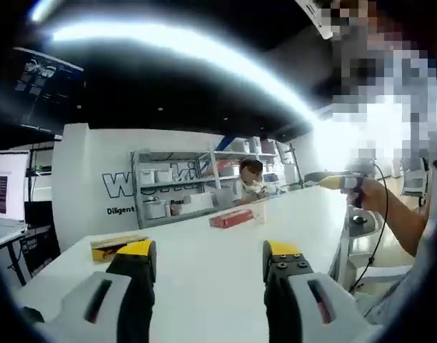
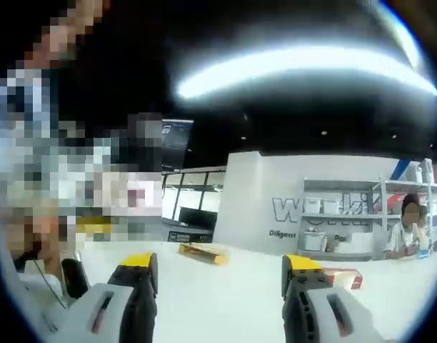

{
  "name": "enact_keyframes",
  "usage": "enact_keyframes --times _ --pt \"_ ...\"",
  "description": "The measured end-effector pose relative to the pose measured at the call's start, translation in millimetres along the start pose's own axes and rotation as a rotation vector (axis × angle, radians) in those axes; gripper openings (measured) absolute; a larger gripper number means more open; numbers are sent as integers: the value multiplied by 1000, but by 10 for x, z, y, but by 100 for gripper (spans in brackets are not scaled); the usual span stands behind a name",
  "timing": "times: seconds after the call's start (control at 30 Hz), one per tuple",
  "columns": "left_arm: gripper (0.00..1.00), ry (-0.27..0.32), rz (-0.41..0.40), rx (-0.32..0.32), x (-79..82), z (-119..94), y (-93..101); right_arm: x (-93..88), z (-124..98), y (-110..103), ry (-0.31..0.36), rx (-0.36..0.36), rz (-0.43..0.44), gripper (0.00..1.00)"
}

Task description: Tear open the coffee pouch, take out the coffee, and pour the coffee from the pouch into the cup

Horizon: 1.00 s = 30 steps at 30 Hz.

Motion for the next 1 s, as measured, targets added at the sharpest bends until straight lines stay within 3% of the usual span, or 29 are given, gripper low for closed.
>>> enact_keyframes --times 0.17,0.4,0.63,0.73,1.0 --pt "63 -15 -13 4 43 -33 62 17 -138 57 -36 -35 -14 71" --pt "62 13 18 -4 269 -222 181 168 -342 25 -7 -52 -33 70" --pt "61 23 15 -12 389 -389 185 279 -401 10 -3 -46 -36 70" --pt "61 57 -5 -7 460 -432 182 301 -419 -11 2 -43 -25 70" --pt "62 75 31 14 498 -433 214 399 -482 -40 13 -53 -49 69"
Point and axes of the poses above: the point that each gripper's makers call its tool centre point, and the gripper's own axes: z roughly forward along the fingers, y roughly to its right, x roughly out of its top, the point moved 5 cm from there along -z, roughly backward along the fingers, and after that the axes turned 2 degrees about -y, right-handed, at the moved point
